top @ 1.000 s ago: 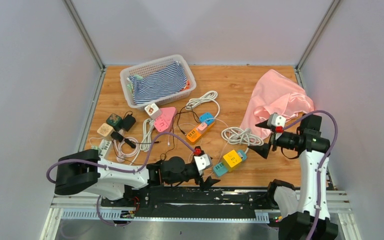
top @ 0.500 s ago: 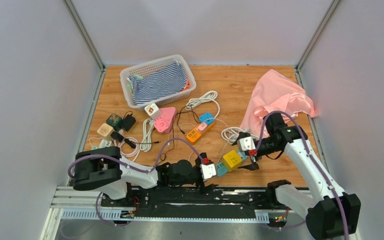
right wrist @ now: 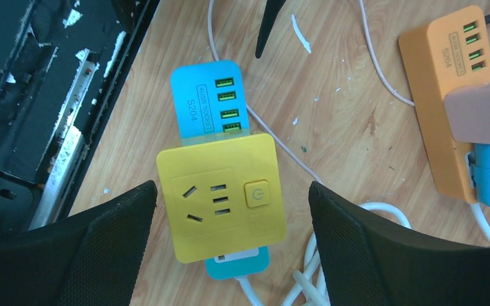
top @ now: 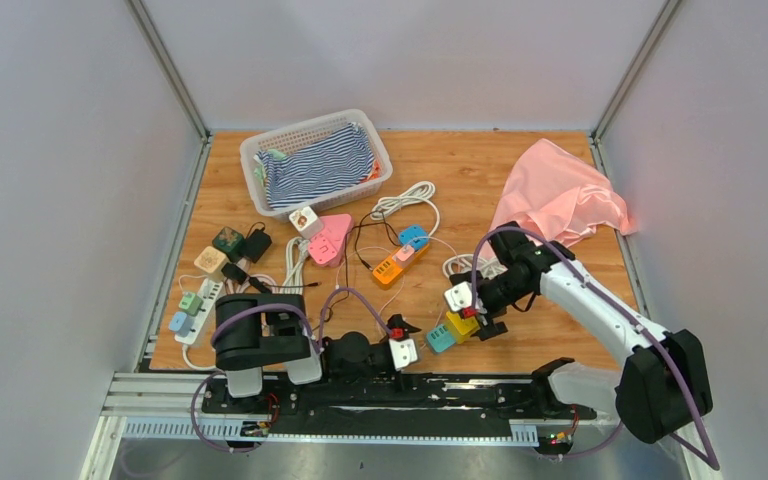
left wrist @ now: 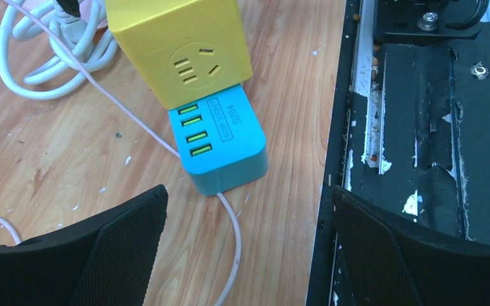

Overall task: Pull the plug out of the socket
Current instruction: Remove the plug from the socket.

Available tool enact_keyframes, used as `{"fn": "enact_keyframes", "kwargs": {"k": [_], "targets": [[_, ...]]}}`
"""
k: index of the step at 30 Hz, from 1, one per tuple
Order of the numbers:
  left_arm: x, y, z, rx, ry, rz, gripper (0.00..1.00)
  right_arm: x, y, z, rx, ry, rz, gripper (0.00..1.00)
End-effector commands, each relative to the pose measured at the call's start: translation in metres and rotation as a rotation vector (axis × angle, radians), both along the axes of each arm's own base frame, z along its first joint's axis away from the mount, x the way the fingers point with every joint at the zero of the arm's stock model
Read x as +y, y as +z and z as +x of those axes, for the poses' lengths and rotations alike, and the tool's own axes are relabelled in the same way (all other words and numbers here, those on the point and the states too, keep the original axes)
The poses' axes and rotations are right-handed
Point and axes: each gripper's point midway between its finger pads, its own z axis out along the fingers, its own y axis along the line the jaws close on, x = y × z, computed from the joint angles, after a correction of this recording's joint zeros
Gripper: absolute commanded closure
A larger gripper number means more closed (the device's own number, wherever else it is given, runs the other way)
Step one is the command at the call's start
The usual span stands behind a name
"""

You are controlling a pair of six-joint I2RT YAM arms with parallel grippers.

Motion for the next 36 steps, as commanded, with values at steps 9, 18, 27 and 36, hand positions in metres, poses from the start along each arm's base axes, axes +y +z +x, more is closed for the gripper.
{"fn": "enact_keyframes", "kwargs": {"k": [9,18,27,36], "targets": [[-0.018,0.012,0.021,-0.012,0.102,-0.102,0.00,0.000,-0.021,-0.006,-0.004,0.014,-0.068,0.13],[-0.025,0.006,0.027,0.032,0.152,-0.113,0.09,0.003,-0.024,-0.008,0.007,0.012,-0.059,0.18],[-0.031,0.016,0.025,0.014,0.123,-0.137,0.16,0.001,-0.030,-0.008,0.019,0.005,-0.085,0.20],[-0.039,0.012,0.018,-0.022,0.058,-0.118,0.18,-0.001,-0.030,-0.008,0.001,0.001,-0.086,0.27]]}}
